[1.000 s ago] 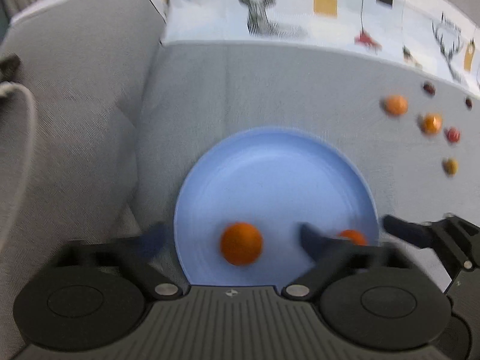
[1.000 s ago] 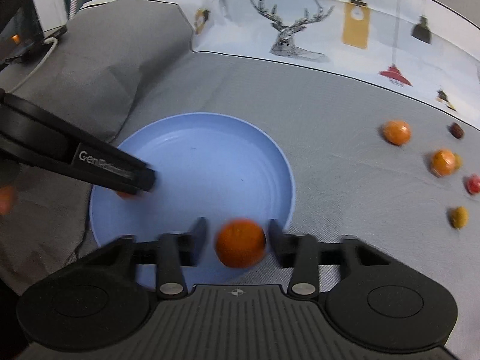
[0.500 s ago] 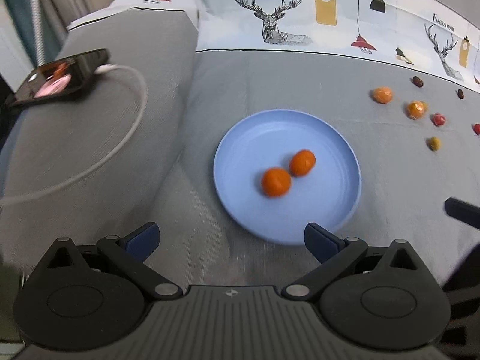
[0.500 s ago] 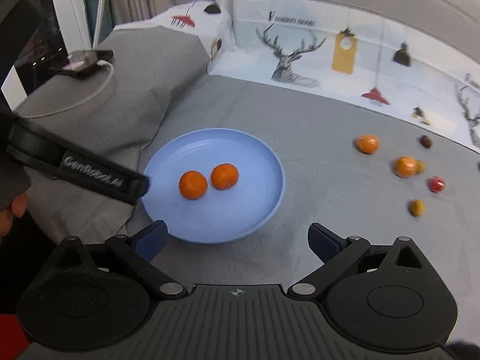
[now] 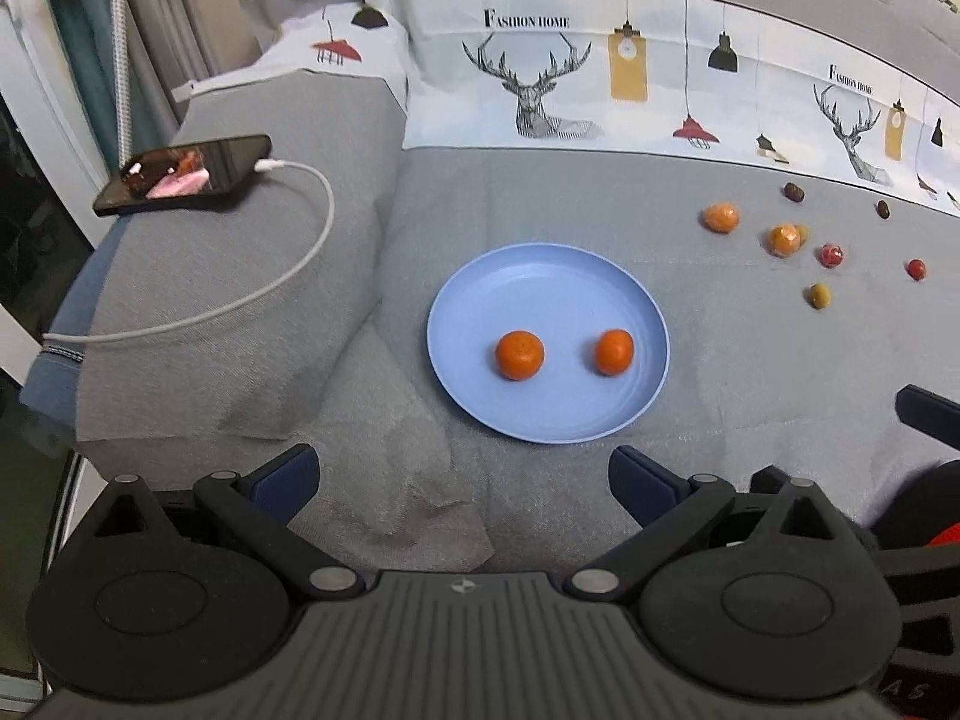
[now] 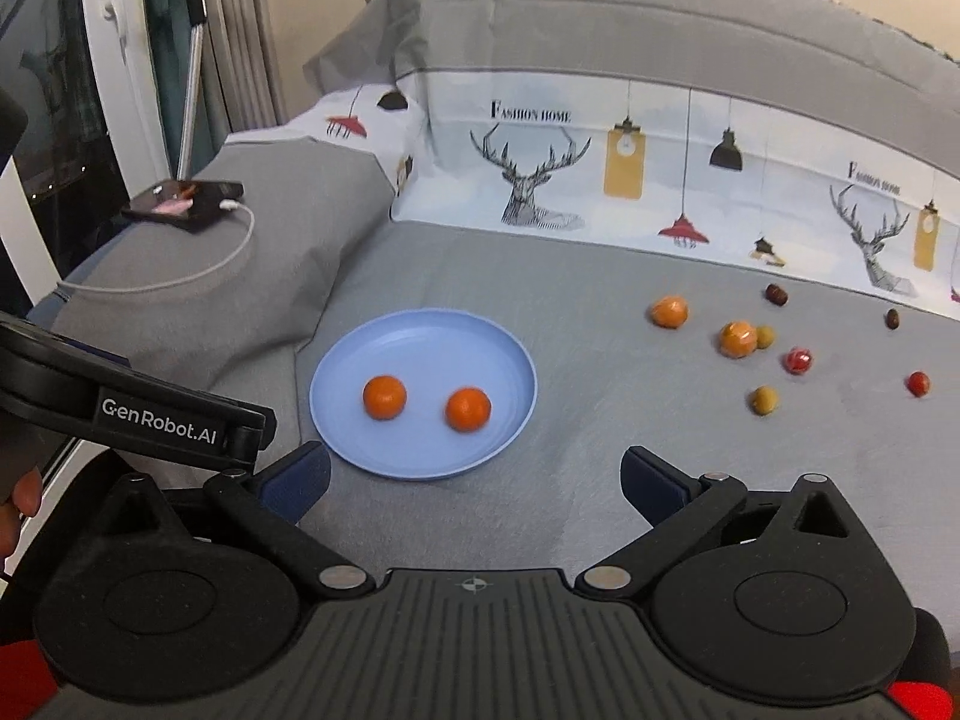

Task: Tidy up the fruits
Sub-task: 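Lift both tools away from the plate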

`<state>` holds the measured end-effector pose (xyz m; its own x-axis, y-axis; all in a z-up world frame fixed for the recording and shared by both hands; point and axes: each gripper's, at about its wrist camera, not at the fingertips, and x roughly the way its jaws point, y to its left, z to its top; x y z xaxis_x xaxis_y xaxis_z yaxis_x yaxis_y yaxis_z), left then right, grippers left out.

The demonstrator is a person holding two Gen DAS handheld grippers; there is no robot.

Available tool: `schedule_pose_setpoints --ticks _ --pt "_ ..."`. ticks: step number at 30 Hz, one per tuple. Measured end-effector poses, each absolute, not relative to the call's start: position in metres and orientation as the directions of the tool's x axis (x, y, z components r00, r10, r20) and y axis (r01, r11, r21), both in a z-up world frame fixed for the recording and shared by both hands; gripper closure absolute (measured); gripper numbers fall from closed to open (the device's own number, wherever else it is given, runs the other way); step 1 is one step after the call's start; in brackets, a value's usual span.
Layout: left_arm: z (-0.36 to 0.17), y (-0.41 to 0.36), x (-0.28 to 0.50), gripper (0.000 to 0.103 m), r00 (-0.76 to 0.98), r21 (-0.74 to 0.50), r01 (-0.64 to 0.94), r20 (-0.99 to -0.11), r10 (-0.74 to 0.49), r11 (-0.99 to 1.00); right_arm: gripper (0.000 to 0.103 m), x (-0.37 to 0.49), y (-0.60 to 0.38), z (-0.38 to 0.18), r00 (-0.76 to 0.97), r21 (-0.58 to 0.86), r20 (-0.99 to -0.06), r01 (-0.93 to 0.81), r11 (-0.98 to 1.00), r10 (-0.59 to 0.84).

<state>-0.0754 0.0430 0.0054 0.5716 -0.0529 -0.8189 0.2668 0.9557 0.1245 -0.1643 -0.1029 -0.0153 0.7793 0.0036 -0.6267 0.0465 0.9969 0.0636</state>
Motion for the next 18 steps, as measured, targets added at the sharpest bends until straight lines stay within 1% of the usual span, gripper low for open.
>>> schedule_pose_setpoints --ticks 9,18 --pt "0.015 0.038 -0.085 0.0 0.592 0.135 0.278 -0.803 -0.059 0.951 0.001 -0.175 -0.11 -0.008 0.799 0.072 -0.602 0.074 0.995 -0.016" --pt "0.016 0.038 -0.086 0.0 0.597 0.144 0.282 -0.801 -0.056 0.949 0.001 -0.176 -0.107 -0.007 0.801 0.07 -0.598 0.073 0.995 -0.017"
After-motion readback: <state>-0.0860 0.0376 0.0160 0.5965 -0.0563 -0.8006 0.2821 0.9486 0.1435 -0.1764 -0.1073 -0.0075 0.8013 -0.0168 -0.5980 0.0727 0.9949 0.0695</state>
